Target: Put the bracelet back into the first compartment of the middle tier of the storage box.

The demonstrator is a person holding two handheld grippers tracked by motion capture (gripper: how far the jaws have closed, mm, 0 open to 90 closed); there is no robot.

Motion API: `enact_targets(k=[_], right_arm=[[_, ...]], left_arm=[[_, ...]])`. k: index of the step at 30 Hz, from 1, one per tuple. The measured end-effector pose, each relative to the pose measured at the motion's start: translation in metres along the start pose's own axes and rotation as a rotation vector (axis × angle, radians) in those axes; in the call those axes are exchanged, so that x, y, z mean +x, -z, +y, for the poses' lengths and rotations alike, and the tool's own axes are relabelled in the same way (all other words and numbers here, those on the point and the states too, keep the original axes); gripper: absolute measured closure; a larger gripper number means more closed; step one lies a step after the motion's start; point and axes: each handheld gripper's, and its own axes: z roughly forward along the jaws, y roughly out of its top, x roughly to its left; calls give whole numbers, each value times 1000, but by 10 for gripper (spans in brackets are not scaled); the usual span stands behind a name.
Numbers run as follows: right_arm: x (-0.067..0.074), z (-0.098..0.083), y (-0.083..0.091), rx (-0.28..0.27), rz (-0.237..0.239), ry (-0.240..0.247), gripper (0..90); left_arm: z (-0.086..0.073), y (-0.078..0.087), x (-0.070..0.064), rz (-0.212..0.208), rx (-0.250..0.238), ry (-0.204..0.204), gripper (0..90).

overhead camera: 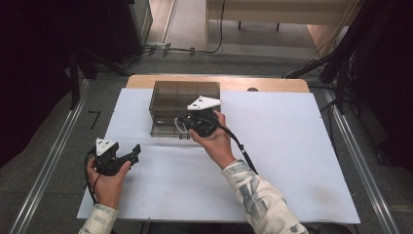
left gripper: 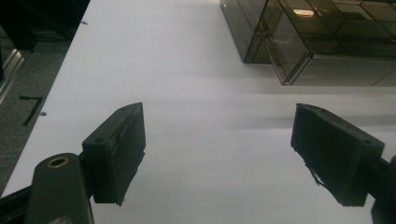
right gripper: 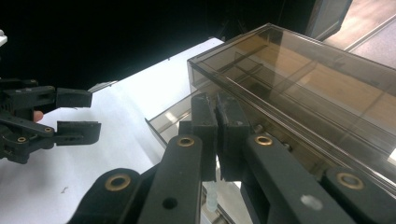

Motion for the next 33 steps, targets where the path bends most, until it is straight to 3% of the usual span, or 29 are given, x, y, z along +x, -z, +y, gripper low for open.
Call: enact_targets(k=[21, 33], right_arm=[[19, 15, -32, -11, 44, 10, 850], [19, 13, -56, 10, 47, 2, 850]], left_arm=[[-1, -2, 1, -12, 9, 3, 187], [-1, -4, 1, -14, 8, 3, 188]])
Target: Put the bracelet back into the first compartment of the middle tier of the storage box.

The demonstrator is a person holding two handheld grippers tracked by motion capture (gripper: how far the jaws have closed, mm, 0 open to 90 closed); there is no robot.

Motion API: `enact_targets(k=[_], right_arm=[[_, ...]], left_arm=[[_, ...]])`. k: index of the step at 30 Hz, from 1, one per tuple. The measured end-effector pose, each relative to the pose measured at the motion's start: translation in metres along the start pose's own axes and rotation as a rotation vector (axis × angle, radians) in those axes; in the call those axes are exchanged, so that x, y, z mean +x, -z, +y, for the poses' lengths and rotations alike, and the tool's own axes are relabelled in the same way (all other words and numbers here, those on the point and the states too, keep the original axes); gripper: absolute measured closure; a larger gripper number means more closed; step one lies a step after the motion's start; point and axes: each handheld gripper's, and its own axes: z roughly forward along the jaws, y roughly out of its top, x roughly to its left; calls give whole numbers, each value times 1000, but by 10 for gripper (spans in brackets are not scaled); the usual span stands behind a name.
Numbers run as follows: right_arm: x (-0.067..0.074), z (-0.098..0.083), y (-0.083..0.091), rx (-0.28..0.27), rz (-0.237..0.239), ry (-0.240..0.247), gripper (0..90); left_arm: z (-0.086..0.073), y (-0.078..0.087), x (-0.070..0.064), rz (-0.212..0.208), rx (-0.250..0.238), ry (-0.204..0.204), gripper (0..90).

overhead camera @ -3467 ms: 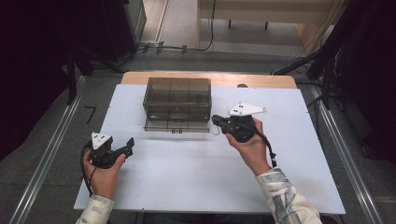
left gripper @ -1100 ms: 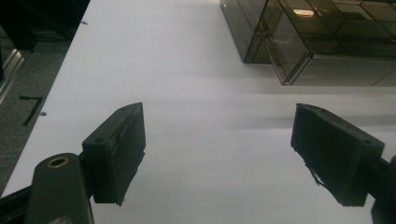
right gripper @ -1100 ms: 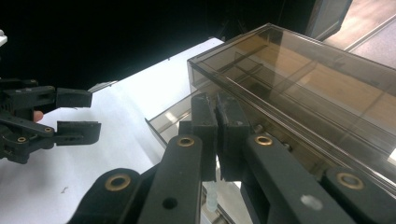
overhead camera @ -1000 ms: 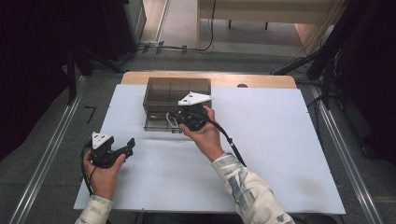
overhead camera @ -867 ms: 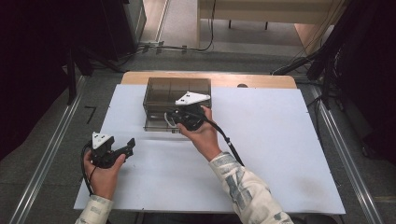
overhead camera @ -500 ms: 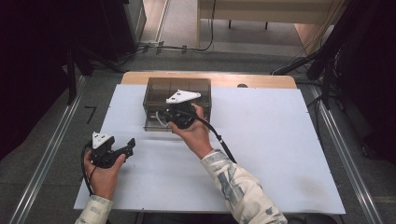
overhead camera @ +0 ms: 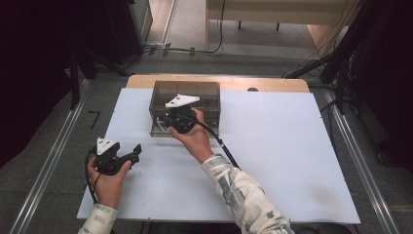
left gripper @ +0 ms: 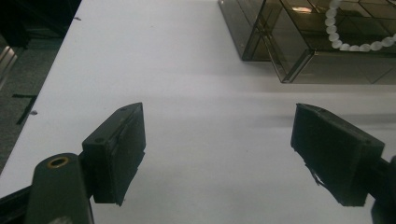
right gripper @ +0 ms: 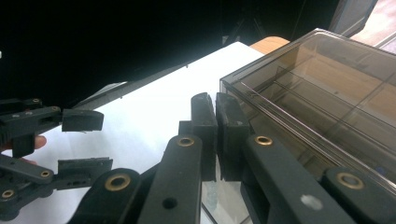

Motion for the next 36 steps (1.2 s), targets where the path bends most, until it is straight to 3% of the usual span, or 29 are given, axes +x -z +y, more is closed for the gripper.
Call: enact_targets(k=[8, 11, 15, 21, 32, 33, 36], right_arm=[[0, 0, -14, 20, 1, -3, 845], [-3, -2, -19, 39, -30, 2, 779], [-4, -5, -20, 60, -57, 29, 767], [-4, -8, -18, 69, -61, 21, 745], [-4, -12, -15, 100, -28, 2, 545], [-4, -13, -15, 105, -12, 3, 488], [-1, -14, -12, 107, -6, 8, 433]], left_arm=[[0, -1, 1, 1, 0, 0, 188], [0, 0, 1, 2, 0, 1, 188], [0, -1, 1, 1, 0, 3, 187], [0, 0, 1, 0, 0, 0, 187], [0, -1, 0, -1, 3, -3, 188], [0, -1, 0, -2, 3, -3, 188], [0, -1, 0, -6, 3, -4, 187]])
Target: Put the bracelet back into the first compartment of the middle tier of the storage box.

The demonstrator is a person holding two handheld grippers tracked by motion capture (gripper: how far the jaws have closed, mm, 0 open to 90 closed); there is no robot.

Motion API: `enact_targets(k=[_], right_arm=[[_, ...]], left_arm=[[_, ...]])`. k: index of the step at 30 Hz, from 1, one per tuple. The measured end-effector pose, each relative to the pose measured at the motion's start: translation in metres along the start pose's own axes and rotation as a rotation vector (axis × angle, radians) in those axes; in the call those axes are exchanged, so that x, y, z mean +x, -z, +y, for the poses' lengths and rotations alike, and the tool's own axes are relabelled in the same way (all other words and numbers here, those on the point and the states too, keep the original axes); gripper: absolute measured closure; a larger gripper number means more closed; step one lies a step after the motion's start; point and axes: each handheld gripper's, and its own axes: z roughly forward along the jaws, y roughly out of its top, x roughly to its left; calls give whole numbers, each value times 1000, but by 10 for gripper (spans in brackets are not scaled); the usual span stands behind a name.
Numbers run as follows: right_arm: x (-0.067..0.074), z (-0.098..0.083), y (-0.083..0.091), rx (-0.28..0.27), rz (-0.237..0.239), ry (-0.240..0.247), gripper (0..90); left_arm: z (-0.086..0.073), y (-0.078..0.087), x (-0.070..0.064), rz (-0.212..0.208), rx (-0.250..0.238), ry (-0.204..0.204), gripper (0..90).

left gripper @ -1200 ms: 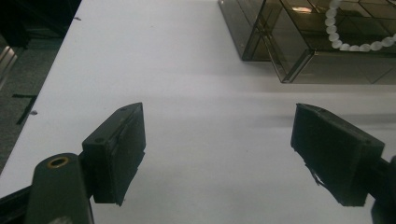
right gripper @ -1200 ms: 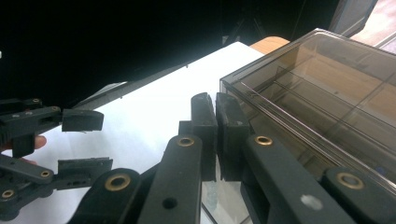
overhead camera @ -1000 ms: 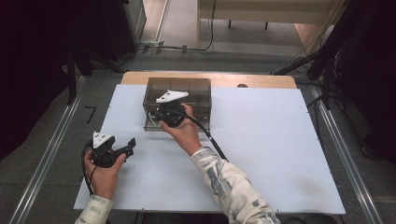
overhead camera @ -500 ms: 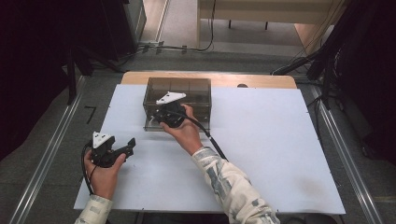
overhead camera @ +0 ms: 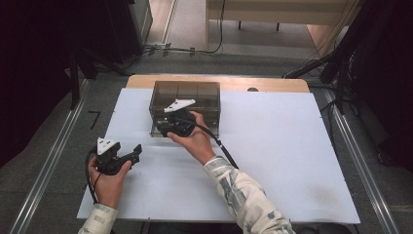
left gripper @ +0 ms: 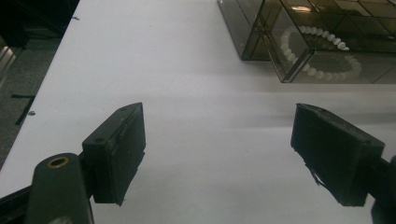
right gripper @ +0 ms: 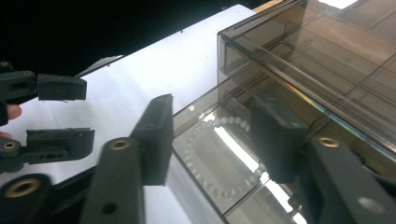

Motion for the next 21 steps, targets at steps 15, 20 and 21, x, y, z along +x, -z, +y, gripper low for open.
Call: enact_targets(k=[15, 20, 21], right_arm=[[-1, -11, 34, -19, -30, -30, 180], [-10, -23, 49, -19, -40, -57, 151], [-14, -31, 56, -23, -61, -63, 147]], left_arm=[[0, 0, -1, 3, 3, -3, 187], [0, 0, -2, 4, 10, -14, 188], [0, -1, -2, 5, 10, -14, 188]])
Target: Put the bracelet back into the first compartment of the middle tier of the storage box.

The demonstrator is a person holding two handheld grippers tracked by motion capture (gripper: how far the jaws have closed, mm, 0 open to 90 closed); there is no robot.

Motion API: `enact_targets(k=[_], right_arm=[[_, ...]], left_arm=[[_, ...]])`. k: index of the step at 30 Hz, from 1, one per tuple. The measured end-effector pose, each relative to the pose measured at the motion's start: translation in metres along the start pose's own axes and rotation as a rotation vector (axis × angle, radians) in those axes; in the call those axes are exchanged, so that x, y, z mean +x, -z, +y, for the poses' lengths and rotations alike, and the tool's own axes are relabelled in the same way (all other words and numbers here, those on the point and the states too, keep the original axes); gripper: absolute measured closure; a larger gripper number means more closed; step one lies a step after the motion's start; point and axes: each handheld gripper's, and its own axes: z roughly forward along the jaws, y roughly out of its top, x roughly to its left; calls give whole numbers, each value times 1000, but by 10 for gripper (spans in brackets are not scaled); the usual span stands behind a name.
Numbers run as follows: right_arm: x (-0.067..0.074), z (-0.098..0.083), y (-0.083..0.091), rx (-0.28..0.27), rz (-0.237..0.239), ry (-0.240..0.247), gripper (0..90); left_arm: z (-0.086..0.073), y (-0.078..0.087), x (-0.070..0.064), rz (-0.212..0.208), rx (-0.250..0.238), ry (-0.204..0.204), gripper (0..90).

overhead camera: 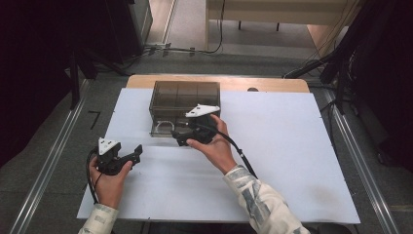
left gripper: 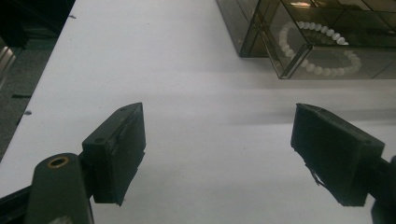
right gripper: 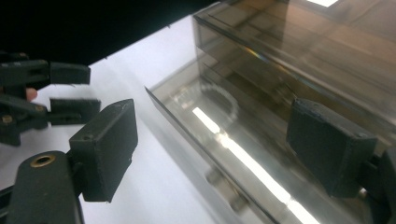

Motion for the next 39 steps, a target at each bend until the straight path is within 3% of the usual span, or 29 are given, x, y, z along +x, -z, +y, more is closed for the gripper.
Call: enact_targets(k=[17, 20, 25, 33, 39], right_arm=[[-41, -43, 50, -1, -119, -32, 130], [-56, -55, 63, -5, -158, -57, 130], [-68, -68, 76, 2, -191, -77, 129], [-94, -98, 105, -6, -282, -131, 130], [-107, -116, 121, -1, -317, -168, 130]], left_arm=[[-1, -1, 0, 13, 9, -5, 187], [-1, -1, -1, 14, 8, -4, 187], [-1, -3, -2, 16, 12, -8, 187], [-1, -3, -2, 21, 13, -7, 187], [-1, -2, -2, 23, 14, -3, 187]])
